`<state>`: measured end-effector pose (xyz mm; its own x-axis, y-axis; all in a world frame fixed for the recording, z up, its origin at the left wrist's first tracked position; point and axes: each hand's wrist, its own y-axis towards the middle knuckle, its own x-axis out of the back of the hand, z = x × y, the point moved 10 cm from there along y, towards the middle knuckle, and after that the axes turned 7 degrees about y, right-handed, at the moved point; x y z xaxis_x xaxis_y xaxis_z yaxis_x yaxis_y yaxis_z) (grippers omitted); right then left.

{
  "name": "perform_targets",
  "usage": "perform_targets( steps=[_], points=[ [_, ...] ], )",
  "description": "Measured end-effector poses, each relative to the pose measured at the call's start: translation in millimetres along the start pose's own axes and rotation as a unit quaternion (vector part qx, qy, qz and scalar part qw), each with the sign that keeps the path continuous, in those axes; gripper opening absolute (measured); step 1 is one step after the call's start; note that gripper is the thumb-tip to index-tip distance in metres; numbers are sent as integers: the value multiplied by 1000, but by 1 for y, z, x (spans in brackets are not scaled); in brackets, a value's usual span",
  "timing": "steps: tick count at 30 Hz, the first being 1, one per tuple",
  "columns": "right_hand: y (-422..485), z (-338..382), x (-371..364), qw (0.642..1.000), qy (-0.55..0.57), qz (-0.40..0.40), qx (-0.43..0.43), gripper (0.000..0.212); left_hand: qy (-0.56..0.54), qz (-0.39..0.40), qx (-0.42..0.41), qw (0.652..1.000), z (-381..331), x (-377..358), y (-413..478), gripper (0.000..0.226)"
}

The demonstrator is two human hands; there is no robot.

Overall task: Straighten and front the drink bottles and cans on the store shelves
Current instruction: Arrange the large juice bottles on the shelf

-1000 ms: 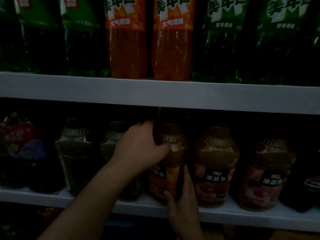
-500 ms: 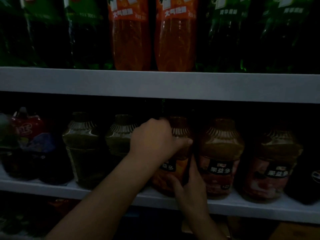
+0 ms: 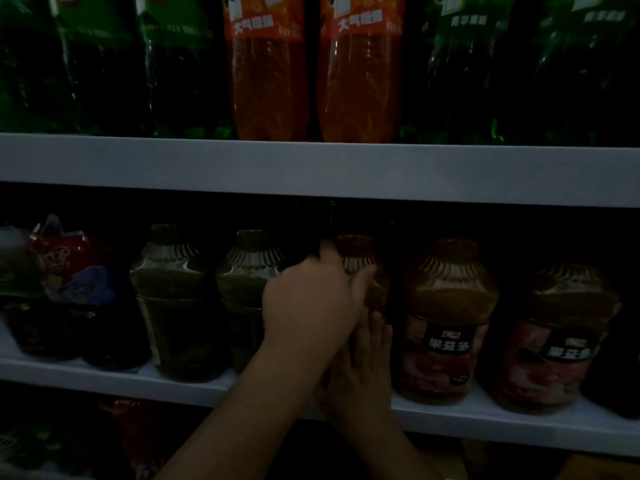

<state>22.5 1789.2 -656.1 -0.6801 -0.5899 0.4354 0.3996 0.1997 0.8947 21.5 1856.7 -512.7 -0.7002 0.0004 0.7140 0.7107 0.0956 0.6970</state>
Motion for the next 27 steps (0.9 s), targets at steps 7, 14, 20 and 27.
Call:
perform_targets(
  steps=[7, 14, 20, 27],
  points=[
    [0, -5, 5, 1000, 4, 0, -13, 101, -176, -156, 90, 968, 88, 0, -64, 35],
    [64, 50, 45, 962, 259, 40, 75, 52, -242, -7, 288, 927, 127, -95, -125, 73],
    [157, 78, 19, 950, 251, 187, 23, 44, -206, -20, 321, 924, 112, -107, -126, 93],
    [198, 59, -40, 892, 223, 368, -139, 34, -192, -63, 284, 937, 110, -109, -127, 89]
  ],
)
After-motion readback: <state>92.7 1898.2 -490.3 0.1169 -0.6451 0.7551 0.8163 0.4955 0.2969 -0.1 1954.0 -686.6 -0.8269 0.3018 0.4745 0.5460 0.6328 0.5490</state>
